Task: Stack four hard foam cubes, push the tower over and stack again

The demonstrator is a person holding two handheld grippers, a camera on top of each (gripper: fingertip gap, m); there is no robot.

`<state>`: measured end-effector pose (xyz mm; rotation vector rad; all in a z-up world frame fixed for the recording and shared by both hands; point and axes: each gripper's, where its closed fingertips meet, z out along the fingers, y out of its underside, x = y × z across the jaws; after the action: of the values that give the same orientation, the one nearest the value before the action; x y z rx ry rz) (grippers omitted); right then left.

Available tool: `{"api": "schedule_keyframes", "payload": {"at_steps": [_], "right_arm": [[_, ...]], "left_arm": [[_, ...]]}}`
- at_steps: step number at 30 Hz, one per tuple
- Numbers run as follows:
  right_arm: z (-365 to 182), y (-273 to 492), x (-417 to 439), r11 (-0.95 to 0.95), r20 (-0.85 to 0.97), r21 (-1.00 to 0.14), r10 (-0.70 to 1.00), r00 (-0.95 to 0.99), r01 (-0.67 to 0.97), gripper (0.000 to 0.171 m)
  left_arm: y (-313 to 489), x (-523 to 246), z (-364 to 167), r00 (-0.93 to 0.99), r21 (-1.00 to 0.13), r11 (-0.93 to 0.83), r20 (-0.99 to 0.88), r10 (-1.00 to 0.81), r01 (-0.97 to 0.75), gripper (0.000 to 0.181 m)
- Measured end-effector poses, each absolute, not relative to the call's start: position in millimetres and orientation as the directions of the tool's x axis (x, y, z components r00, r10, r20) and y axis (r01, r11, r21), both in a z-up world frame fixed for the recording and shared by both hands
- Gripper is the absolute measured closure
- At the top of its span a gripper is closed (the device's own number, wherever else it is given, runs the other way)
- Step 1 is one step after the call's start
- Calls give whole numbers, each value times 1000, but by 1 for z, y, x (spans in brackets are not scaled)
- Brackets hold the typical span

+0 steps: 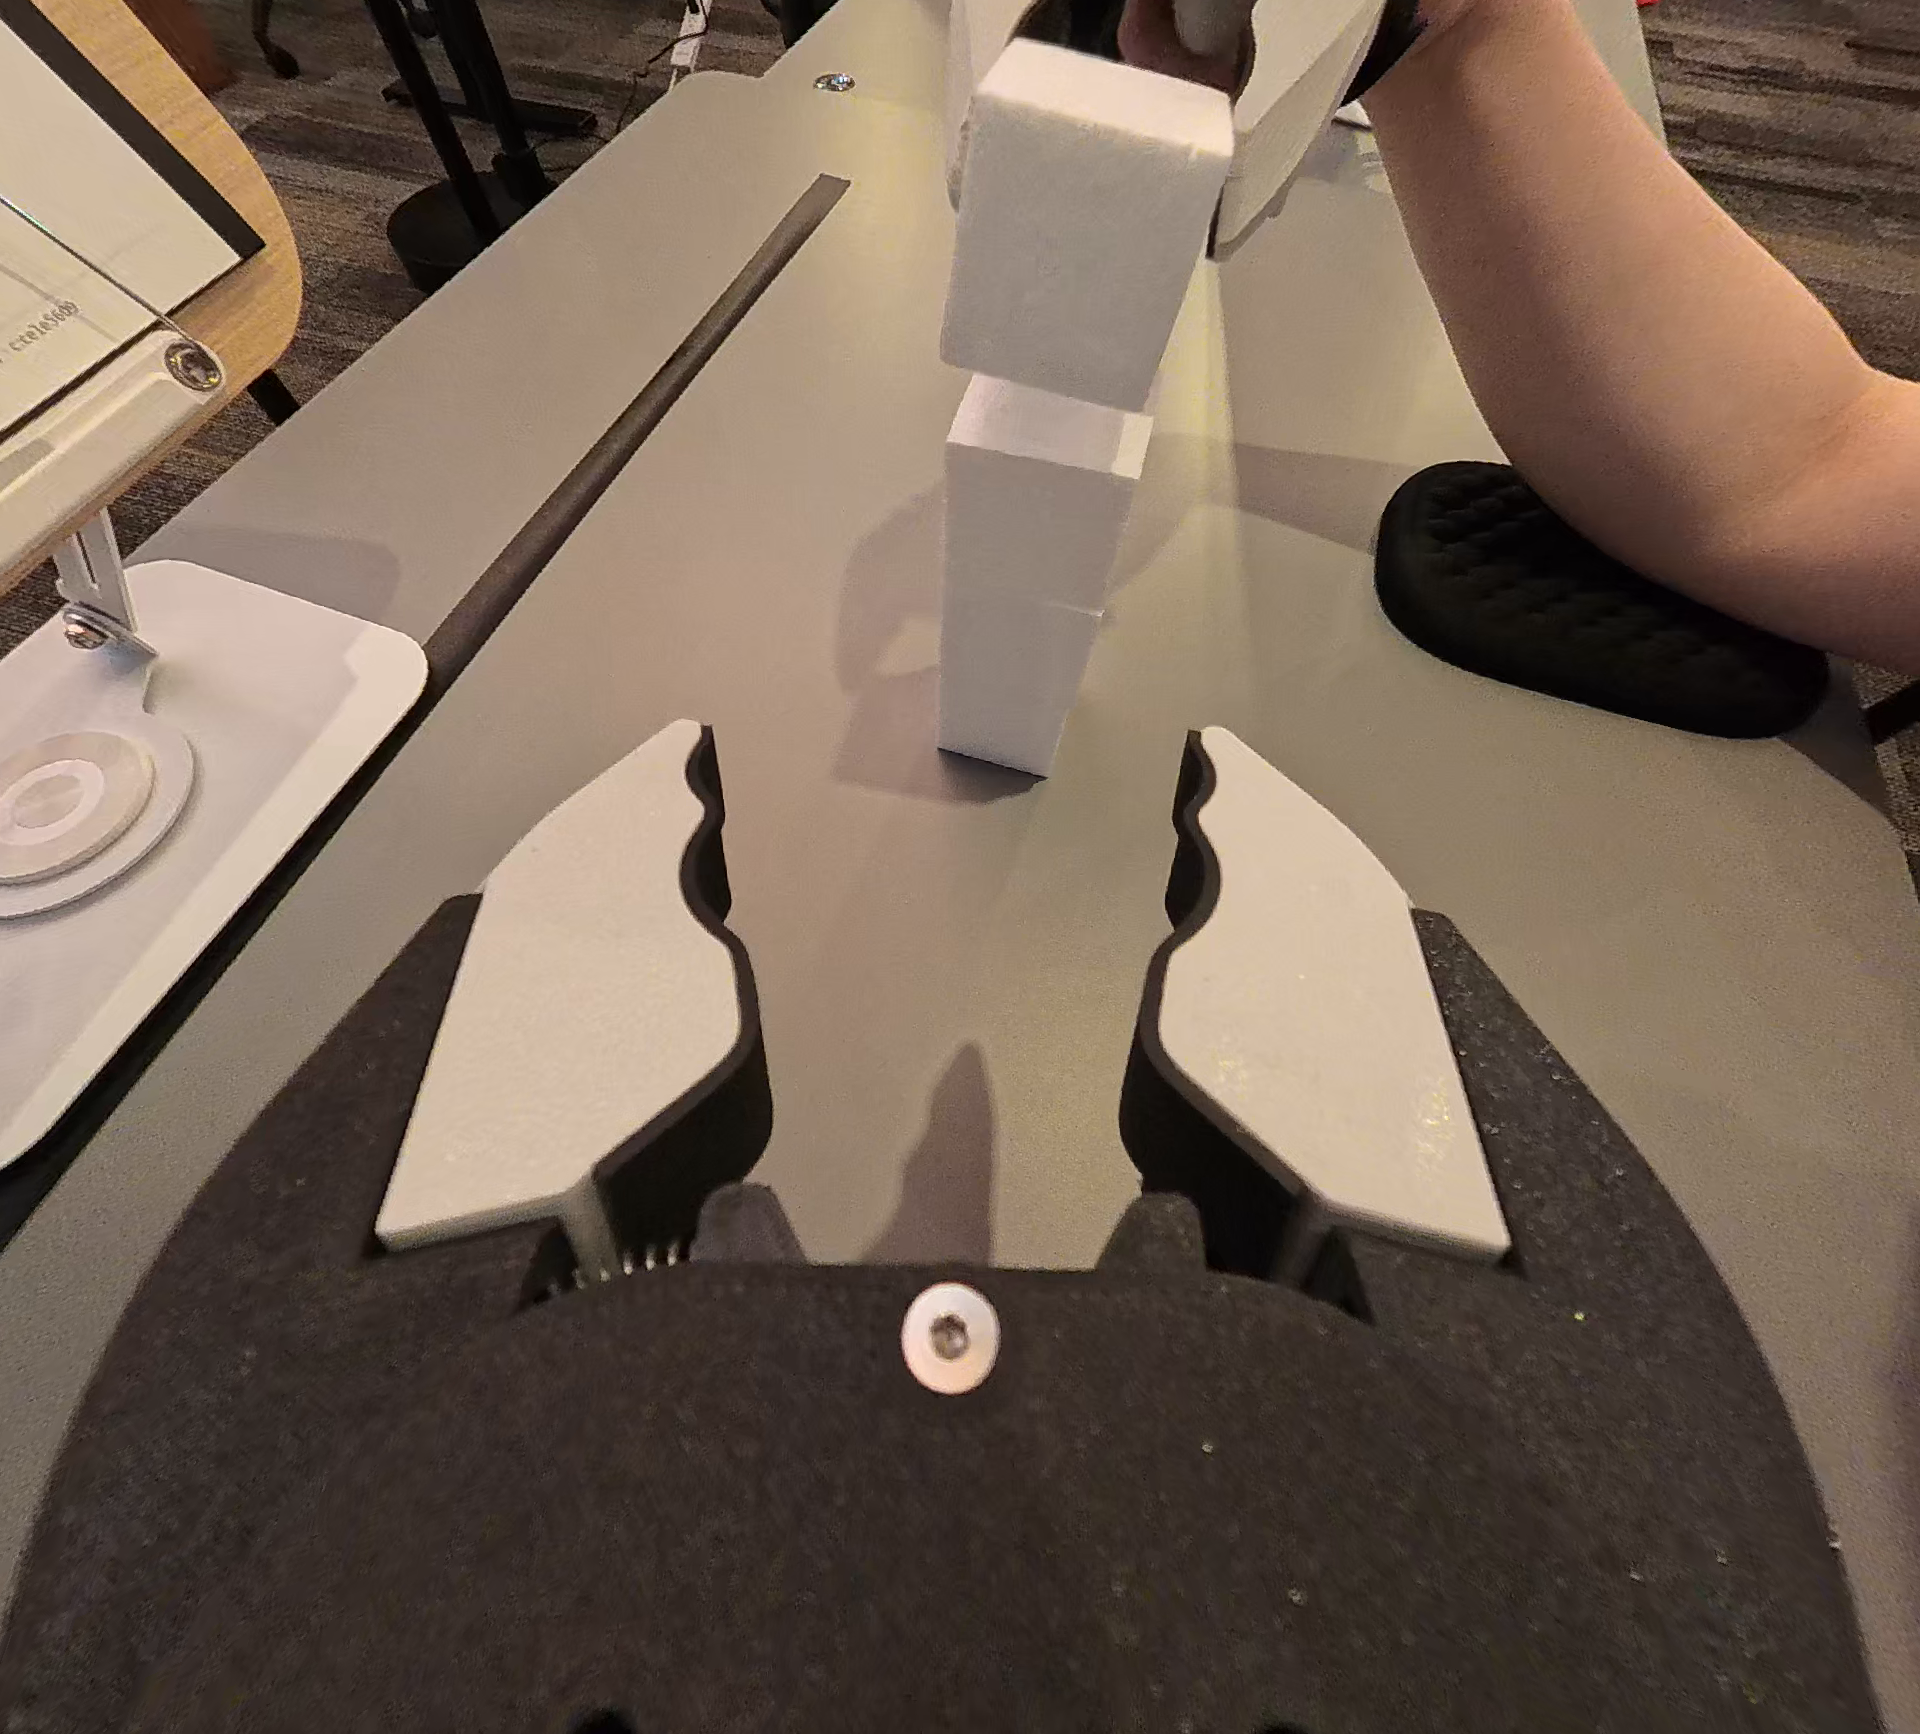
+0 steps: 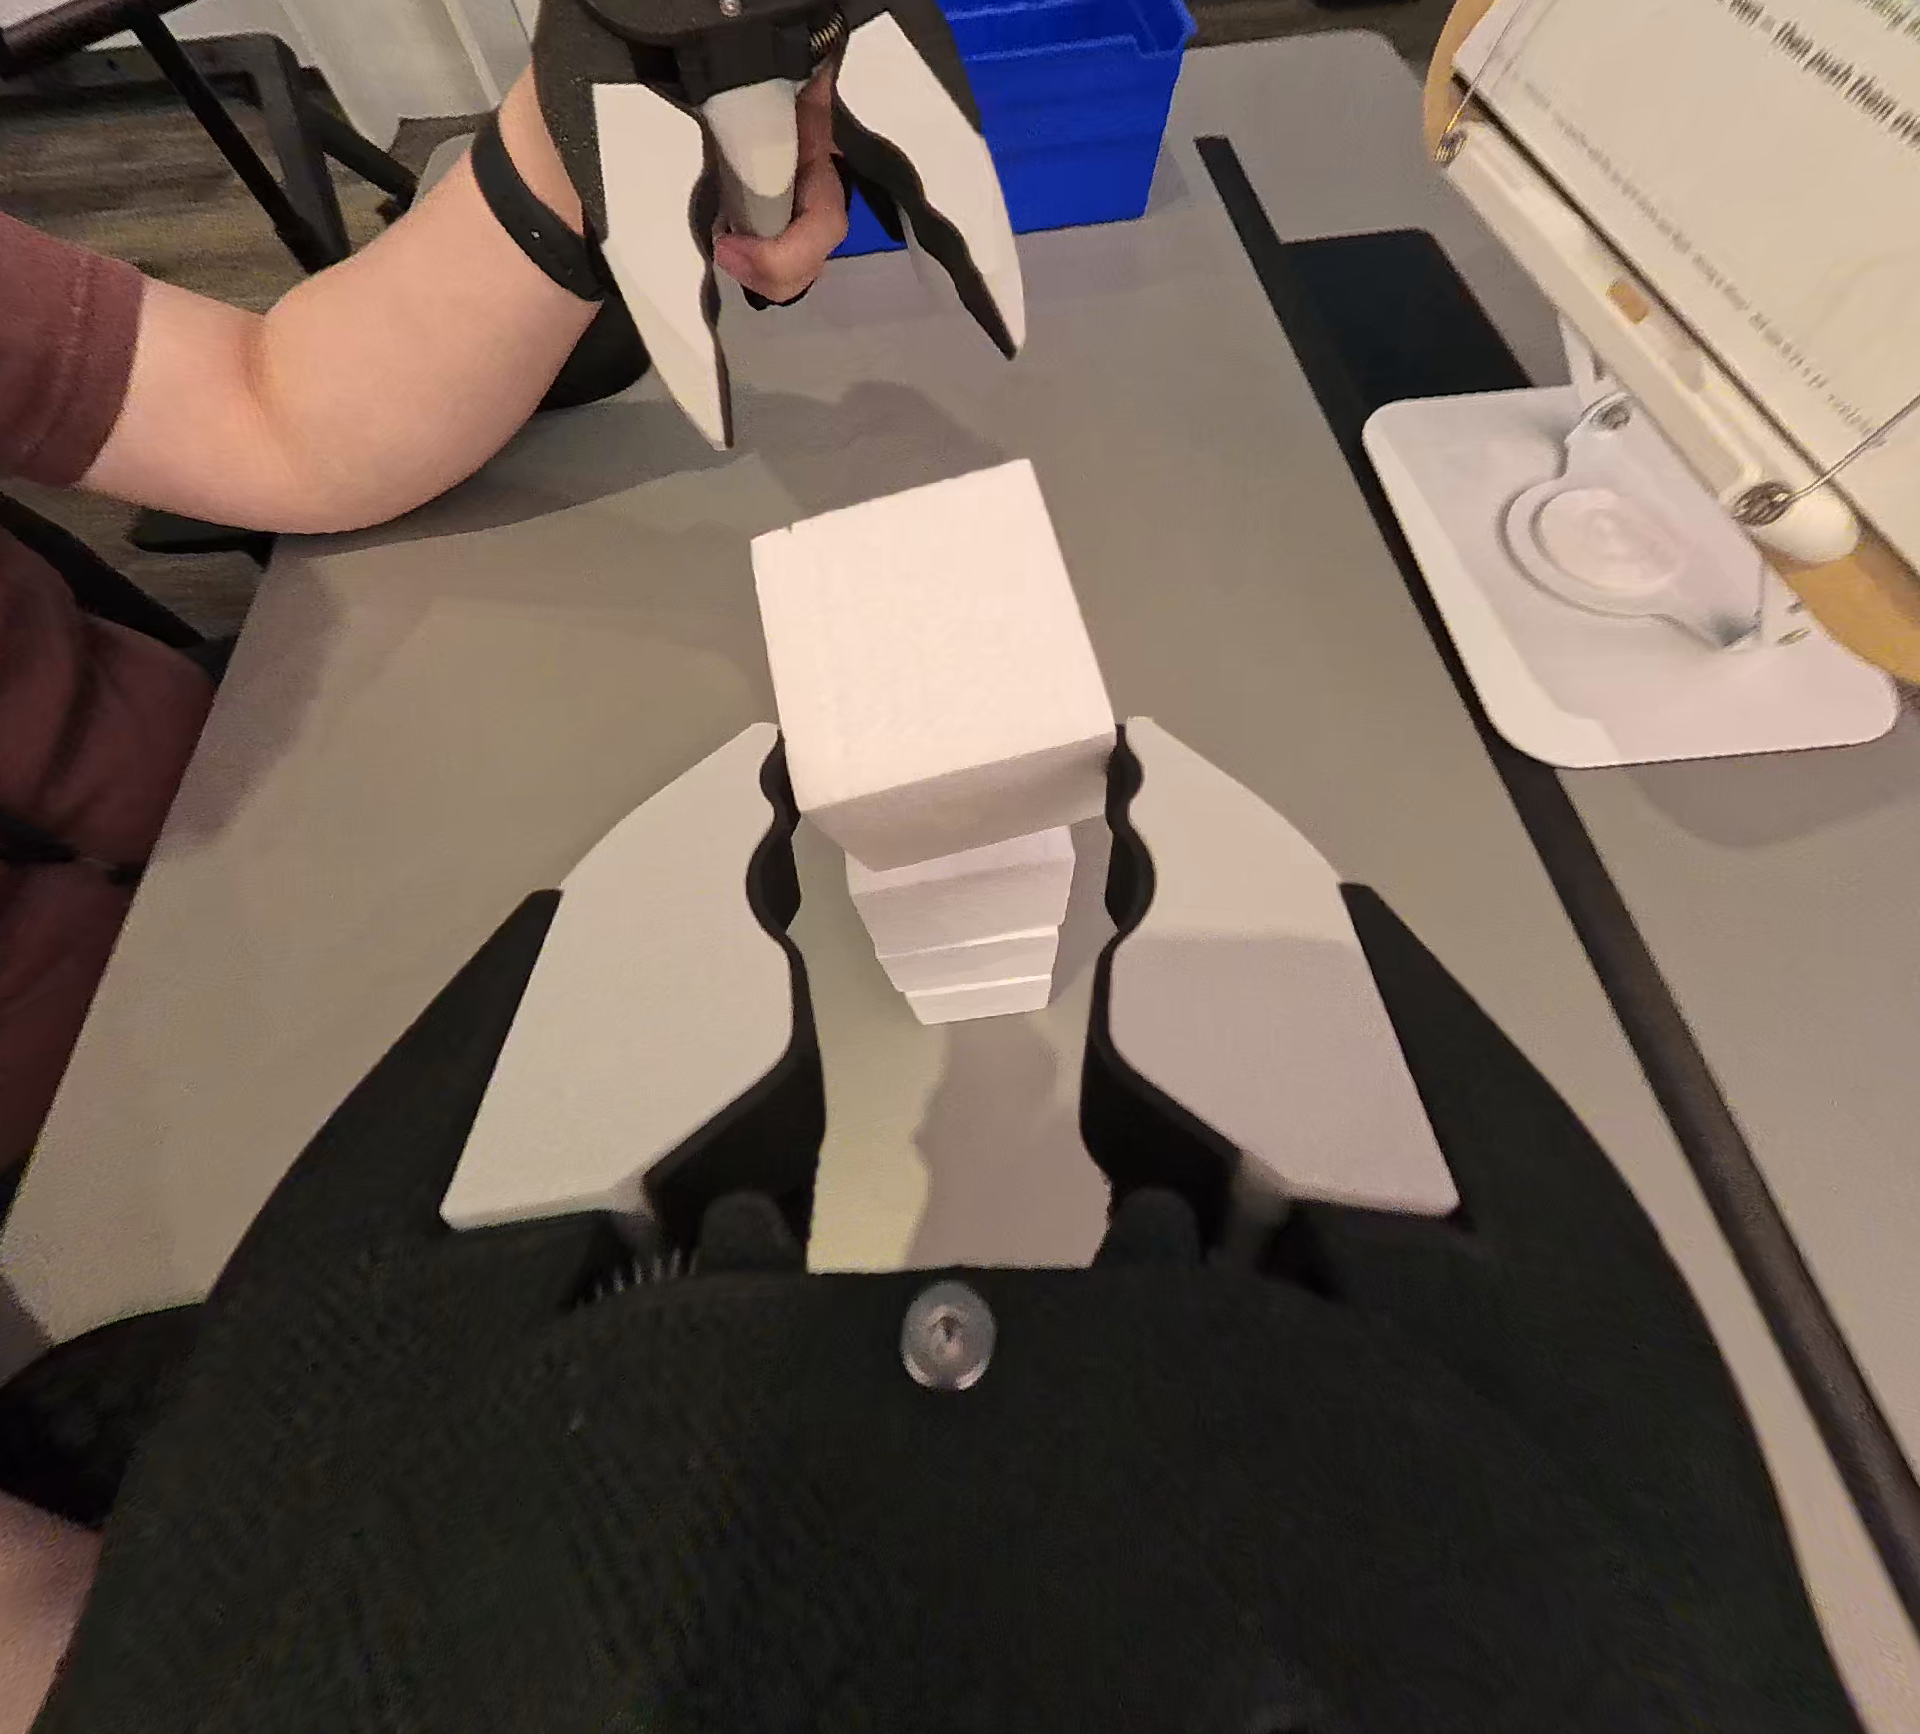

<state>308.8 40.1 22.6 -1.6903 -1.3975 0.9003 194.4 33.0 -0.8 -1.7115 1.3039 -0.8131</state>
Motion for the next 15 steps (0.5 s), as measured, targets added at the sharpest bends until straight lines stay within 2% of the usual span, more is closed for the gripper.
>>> {"api": "schedule_keyframes", "payload": {"at_steps": [3, 15], "right_arm": [[17, 38, 308, -171, -110, -862, 982, 152, 478, 113], [10, 35, 305, -155, -96, -846, 985, 141, 510, 113]], "left_arm": [[34, 194, -3, 258, -885, -134, 17, -966, -446, 98], [31, 196, -6, 248, -880, -135, 20, -969, -456, 98]]}}
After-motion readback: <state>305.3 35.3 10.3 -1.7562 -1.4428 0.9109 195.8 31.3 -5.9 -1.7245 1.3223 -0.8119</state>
